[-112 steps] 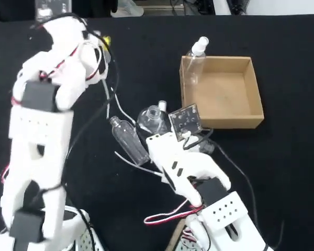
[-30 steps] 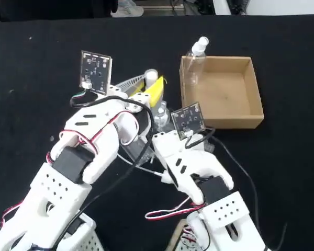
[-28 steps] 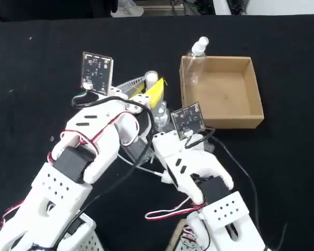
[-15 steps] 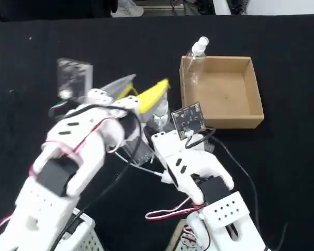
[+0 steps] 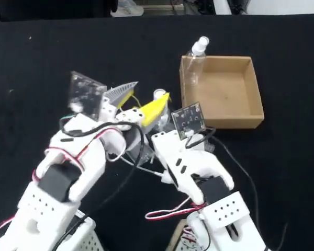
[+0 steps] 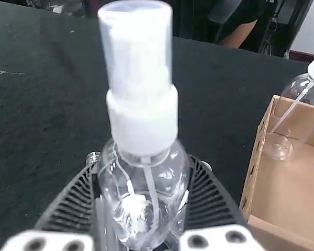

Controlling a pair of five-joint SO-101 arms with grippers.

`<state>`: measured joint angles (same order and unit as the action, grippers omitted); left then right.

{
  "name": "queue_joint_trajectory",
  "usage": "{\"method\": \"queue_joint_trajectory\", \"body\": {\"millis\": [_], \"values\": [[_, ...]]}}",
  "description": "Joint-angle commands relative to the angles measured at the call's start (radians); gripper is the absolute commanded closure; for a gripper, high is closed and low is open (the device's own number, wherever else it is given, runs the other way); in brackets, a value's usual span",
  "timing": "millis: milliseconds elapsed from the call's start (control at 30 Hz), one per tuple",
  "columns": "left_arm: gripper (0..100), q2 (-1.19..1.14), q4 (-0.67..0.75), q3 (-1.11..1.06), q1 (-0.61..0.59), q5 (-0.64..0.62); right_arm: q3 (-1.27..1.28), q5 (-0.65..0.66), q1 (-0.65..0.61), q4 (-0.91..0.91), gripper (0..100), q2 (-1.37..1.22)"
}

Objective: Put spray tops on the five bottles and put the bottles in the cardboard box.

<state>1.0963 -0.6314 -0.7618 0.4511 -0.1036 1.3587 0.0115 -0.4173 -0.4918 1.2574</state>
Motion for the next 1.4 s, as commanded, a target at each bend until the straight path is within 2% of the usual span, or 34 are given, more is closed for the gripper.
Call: {"method": "queue_joint_trajectory", "body": {"millis": [0, 267, 433, 533, 633, 833, 967, 1233, 1367], "values": [[76, -0.08, 0.0, 0.064, 0.019, 0.026, -0.024, 0.006, 0.025, 0.002, 98.8, 0.022], [76, -0.147, -0.008, 0.151, 0.016, 0.026, -0.024, 0.006, 0.026, 0.002, 98.8, 0.022], [76, -0.149, -0.103, 0.255, -0.079, 0.018, -0.025, 0.006, 0.026, 0.002, 98.8, 0.022], [76, -0.153, -0.135, 0.285, -0.096, 0.018, -0.025, 0.006, 0.025, 0.002, 98.8, 0.022], [76, -0.17, -0.129, 0.266, -0.108, 0.026, -0.025, 0.006, 0.025, 0.002, 98.8, 0.022], [76, -0.264, -0.021, 0.203, -0.154, 0.028, -0.025, 0.006, 0.026, 0.002, 98.8, 0.022], [76, -0.279, -0.02, 0.208, -0.148, 0.025, -0.025, 0.006, 0.026, 0.002, 98.8, 0.022], [76, -0.256, -0.089, 0.196, -0.013, 0.028, -0.025, 0.006, 0.025, 0.002, 98.8, 0.022], [76, -0.249, -0.091, 0.196, -0.008, 0.028, -0.025, 0.006, 0.025, 0.002, 98.8, 0.022]]}}
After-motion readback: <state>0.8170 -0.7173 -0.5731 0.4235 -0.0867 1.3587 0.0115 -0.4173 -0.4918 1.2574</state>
